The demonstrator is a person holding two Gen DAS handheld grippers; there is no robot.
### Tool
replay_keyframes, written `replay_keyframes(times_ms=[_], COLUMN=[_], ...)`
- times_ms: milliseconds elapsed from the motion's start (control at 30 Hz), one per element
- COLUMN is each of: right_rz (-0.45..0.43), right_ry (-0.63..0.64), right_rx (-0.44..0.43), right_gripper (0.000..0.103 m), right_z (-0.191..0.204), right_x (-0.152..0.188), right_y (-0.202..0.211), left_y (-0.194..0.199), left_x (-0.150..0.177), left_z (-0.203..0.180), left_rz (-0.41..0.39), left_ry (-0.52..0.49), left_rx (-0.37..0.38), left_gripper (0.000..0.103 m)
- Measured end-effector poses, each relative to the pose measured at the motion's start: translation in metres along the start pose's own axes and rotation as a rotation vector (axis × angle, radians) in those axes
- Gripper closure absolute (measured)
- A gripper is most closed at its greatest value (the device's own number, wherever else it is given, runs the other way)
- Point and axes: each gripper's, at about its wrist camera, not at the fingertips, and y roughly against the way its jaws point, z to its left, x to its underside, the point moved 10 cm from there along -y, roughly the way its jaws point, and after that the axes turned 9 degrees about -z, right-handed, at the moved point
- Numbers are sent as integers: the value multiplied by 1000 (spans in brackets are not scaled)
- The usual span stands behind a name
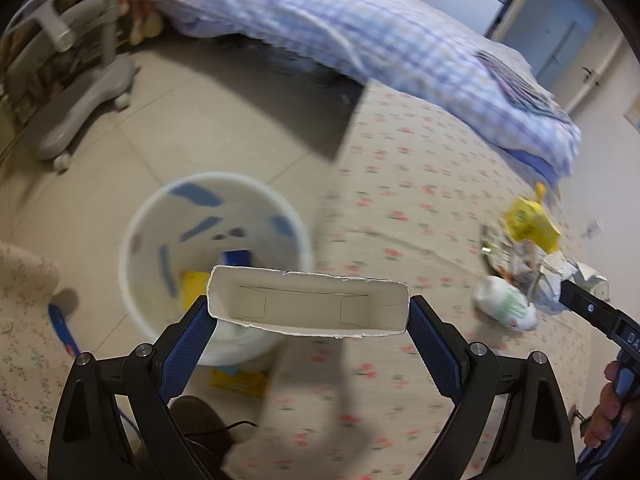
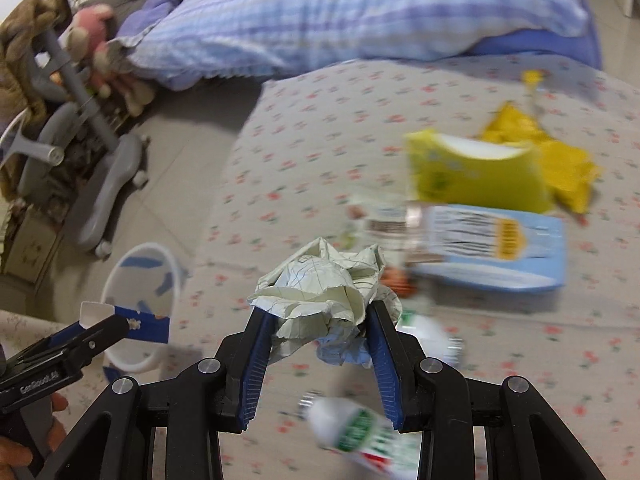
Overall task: Collect trash
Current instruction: 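Carry the white box lid to the wastebasket and release it with the left tool, then drop the crumpled paper into the wastebasket with the right tool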
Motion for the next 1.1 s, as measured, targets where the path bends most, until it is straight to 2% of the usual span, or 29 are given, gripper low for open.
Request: replay_keyframes(times_ms=[133, 267, 467, 600, 1100], right_rz=[19, 39, 66, 79, 124], right_ry=[32, 60, 88, 95, 174], right_rx=[-20, -43, -62, -80, -123], right_gripper=[61, 61, 60, 60, 59], right_z=[29, 58, 83, 98, 158], right_x=[3, 8, 17, 20, 40], right_y=[-19, -38, -59, -68, -108], left_y=[-5, -11, -16, -14, 7], left_x=[-3, -11, -19, -18, 5], left_z=[39, 59, 75, 78, 151], left_rz=[-3, -29, -54, -55, -68], left_ry=[38, 47, 37, 24, -3], left_rx=[-36, -54, -56, -50, -201], left_gripper=[7, 6, 0, 0, 0])
